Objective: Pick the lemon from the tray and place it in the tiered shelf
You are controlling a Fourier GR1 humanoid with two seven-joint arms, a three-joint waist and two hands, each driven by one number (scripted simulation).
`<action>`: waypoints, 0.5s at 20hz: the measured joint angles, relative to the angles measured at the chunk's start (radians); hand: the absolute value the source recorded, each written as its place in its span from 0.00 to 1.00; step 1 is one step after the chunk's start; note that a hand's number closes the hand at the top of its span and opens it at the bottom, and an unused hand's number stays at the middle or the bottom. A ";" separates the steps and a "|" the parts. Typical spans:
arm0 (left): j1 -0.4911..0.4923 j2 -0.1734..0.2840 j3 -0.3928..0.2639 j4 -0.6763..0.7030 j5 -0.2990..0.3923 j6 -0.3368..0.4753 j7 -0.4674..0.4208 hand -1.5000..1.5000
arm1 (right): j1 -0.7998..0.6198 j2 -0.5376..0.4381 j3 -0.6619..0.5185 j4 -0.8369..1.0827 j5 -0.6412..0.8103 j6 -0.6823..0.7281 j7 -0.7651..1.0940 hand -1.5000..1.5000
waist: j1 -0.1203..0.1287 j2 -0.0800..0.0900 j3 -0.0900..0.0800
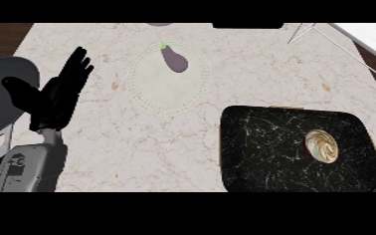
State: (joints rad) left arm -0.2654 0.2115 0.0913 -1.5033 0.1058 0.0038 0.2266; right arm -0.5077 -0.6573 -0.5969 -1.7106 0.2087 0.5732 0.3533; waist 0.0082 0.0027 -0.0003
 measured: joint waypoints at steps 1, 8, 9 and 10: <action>0.005 0.001 -0.002 -0.015 0.002 -0.003 0.009 0.50 | -0.023 -0.011 -0.004 0.056 0.005 -0.014 -0.018 1.00 | 0.004 0.000 0.000; 0.004 -0.001 0.007 0.001 0.001 -0.011 -0.004 0.50 | -0.082 -0.127 -0.031 0.412 0.058 -0.083 -0.239 1.00 | 0.004 0.001 0.001; 0.002 -0.001 0.008 0.000 0.002 -0.013 -0.002 0.50 | -0.084 -0.135 -0.027 0.459 0.073 -0.102 -0.276 1.00 | 0.005 0.002 0.001; 0.008 0.003 0.012 -0.002 0.006 -0.020 -0.005 0.50 | -0.091 -0.155 -0.029 0.515 0.082 -0.113 -0.321 1.00 | 0.007 0.002 0.001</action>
State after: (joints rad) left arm -0.2570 0.2149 0.1031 -1.5049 0.1119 -0.0162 0.2220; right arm -0.5986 -0.8118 -0.6261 -1.1954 0.2909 0.4607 0.0323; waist 0.0151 0.0050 0.0007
